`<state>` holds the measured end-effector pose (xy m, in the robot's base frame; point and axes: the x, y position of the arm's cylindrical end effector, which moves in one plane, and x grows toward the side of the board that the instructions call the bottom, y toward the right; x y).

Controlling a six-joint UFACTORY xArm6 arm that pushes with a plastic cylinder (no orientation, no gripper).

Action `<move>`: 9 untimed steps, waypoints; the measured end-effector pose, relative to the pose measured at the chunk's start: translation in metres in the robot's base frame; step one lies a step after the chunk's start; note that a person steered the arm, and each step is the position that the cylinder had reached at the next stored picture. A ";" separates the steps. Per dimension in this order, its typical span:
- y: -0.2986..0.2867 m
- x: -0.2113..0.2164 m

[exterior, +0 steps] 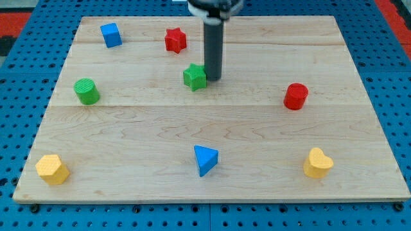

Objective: Slide the blue blocks towards the top right of the board

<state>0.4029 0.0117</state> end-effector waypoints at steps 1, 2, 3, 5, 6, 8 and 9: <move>-0.053 0.071; -0.079 0.151; -0.049 0.191; -0.012 0.098; -0.010 0.110; 0.035 0.130; 0.060 0.070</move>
<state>0.4733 0.0714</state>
